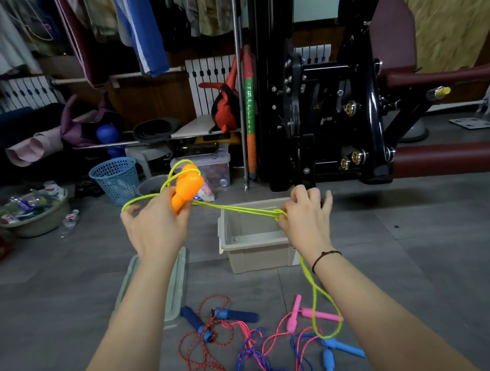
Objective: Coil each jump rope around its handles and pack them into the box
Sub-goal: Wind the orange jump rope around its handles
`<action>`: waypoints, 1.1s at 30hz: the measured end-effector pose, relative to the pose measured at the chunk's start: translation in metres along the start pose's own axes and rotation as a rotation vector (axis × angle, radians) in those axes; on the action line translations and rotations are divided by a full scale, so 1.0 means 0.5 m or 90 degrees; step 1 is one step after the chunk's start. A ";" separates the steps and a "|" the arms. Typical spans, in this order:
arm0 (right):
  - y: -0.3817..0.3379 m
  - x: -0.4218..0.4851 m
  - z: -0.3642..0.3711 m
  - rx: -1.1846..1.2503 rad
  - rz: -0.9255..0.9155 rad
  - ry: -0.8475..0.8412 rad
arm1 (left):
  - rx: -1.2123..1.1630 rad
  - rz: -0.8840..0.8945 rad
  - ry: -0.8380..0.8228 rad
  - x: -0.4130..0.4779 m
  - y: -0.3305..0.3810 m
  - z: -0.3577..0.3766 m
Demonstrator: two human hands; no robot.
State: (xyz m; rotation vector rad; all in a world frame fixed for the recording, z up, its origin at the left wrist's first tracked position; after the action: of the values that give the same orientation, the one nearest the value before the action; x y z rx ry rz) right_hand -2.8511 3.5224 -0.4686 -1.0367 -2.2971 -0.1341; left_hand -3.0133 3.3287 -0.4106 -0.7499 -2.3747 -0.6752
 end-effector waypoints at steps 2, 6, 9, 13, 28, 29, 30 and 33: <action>0.002 0.002 0.004 -0.053 -0.008 0.041 | 0.004 -0.003 0.001 0.001 0.001 -0.004; 0.014 0.003 0.013 -0.029 0.058 -0.083 | 0.027 0.026 0.010 0.000 0.006 -0.004; 0.029 0.003 0.017 0.067 0.091 -0.147 | 0.043 0.055 0.018 0.000 0.016 -0.001; 0.043 0.009 0.008 0.371 0.131 -0.221 | -0.033 -0.022 0.001 0.007 0.004 -0.018; 0.220 -0.017 0.037 0.638 0.543 -0.248 | -0.210 -0.411 0.038 0.021 -0.189 -0.041; 0.215 -0.015 0.043 0.625 0.546 -0.251 | -0.224 -0.402 0.047 0.023 -0.180 -0.040; 0.211 -0.012 0.051 0.622 0.556 -0.252 | -0.234 -0.392 0.056 0.024 -0.172 -0.037; 0.194 -0.004 0.059 0.605 0.581 -0.242 | -0.267 -0.370 0.069 0.025 -0.147 -0.026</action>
State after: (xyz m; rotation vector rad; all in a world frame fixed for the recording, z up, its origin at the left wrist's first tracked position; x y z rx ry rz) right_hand -2.7954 3.5975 -0.5082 -1.4611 -1.5625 1.4456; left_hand -3.0640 3.2726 -0.4145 -0.1500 -2.3778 -1.4428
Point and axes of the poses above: each hand's wrist, its own x-axis towards the middle knuckle, its own z-axis out of the palm, y = z × x, the point moved 3 cm from there along x, towards the middle knuckle, and after that the axes turned 1 degree about x, right-handed, at the moved point
